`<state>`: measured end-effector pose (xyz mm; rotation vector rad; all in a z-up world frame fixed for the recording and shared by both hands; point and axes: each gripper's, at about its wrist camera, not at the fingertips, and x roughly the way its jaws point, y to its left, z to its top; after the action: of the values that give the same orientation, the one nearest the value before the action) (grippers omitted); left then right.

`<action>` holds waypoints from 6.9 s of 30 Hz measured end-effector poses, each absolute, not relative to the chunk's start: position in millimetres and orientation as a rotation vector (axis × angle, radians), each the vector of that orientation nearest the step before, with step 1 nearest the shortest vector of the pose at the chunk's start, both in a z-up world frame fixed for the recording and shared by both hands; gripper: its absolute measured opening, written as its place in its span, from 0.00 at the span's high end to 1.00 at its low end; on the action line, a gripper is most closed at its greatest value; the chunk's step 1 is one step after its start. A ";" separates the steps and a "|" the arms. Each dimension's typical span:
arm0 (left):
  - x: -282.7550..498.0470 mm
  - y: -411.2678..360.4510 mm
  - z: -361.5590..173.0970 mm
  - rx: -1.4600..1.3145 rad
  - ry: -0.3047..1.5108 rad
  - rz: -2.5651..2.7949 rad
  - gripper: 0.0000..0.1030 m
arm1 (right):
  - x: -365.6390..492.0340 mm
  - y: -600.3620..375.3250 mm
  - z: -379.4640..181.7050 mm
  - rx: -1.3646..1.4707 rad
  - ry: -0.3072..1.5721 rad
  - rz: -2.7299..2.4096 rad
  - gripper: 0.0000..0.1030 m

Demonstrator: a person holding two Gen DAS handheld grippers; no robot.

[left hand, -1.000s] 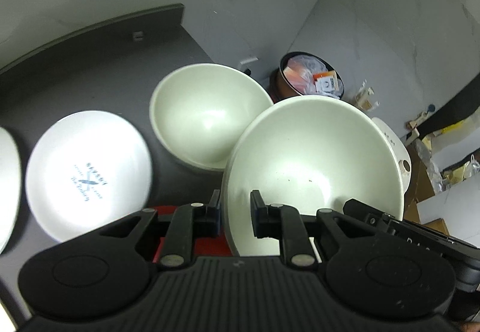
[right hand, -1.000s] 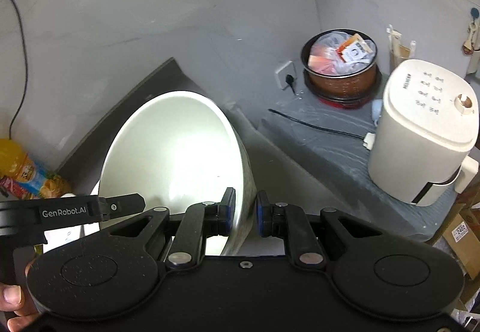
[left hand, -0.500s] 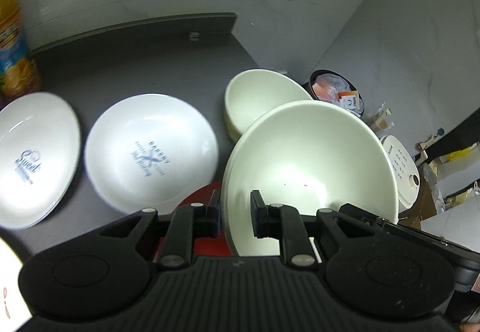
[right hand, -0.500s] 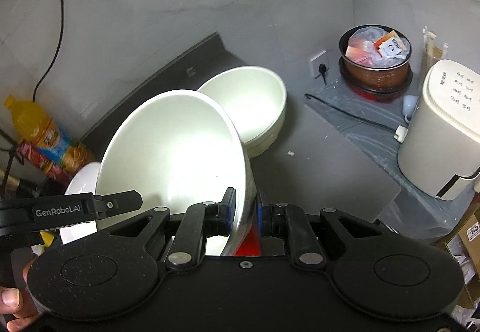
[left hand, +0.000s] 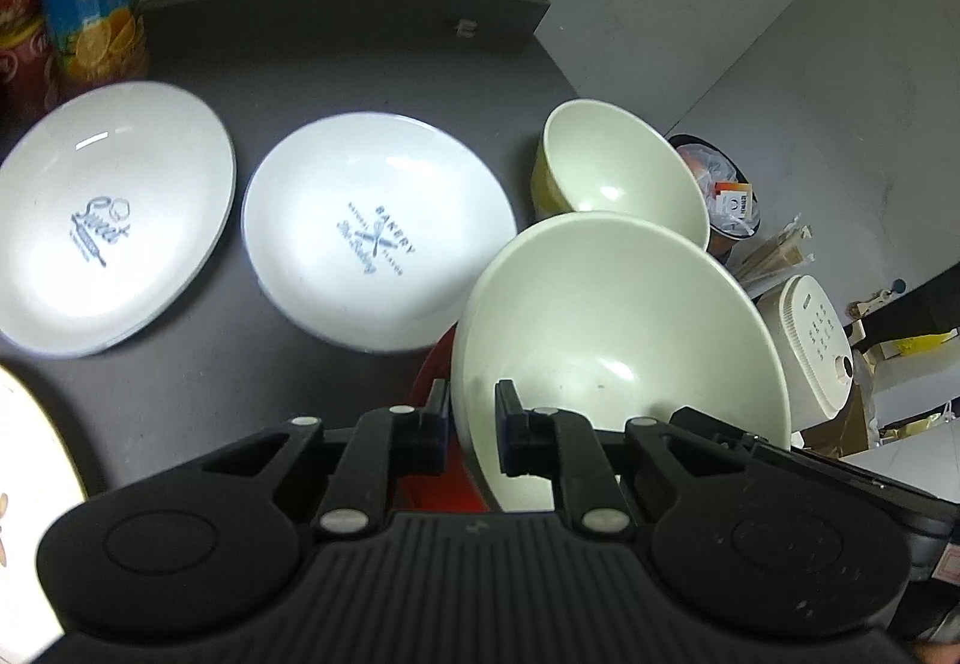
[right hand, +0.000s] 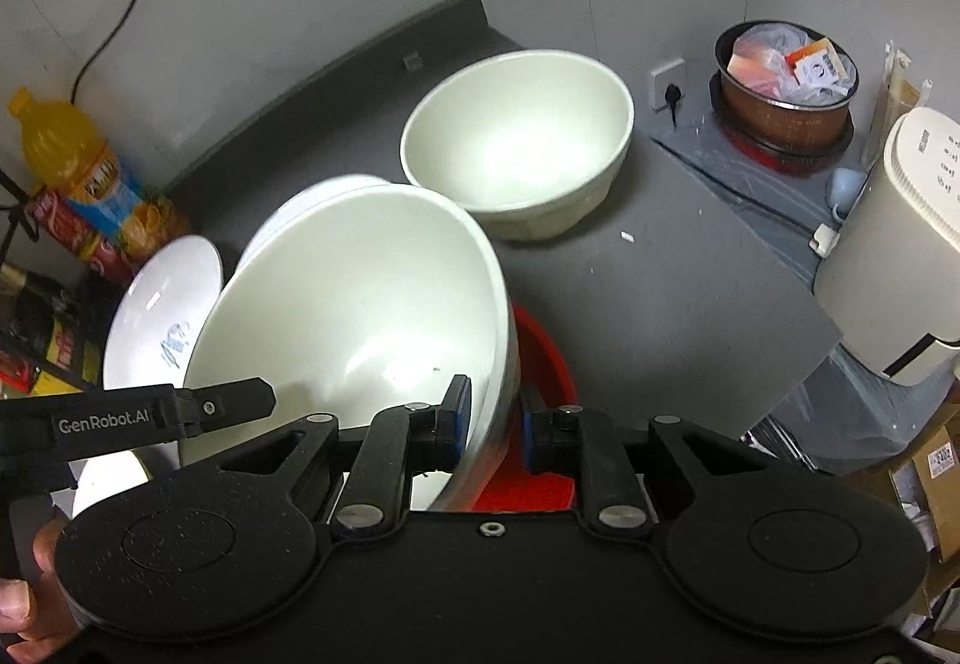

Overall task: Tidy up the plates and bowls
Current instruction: 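Lift the cream bowl with both grippers and lower it into the red-black bowl, then open both grippers to release the cream bowl, then move both grippers to the second cream bowl and close them on its rim, then carry the second cream bowl with both grippers onto the nested bowls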

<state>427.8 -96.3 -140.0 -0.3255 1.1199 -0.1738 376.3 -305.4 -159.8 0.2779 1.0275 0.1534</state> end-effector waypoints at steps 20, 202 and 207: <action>429.6 -104.0 -163.5 -0.307 1.222 -0.139 0.86 | 379.6 -303.8 -179.5 0.270 1.096 0.161 0.71; 424.5 -105.3 -124.1 -0.373 1.121 -0.183 0.92 | 370.9 -305.9 -137.4 0.308 0.959 0.108 0.79; 417.3 -101.8 -125.6 -0.383 1.142 -0.174 0.91 | 365.5 -302.8 -140.1 0.295 0.983 0.119 0.77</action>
<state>417.3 -101.8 -125.6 -0.3833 1.1425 -0.1743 365.5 -302.8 -140.1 0.2945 0.9829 0.1194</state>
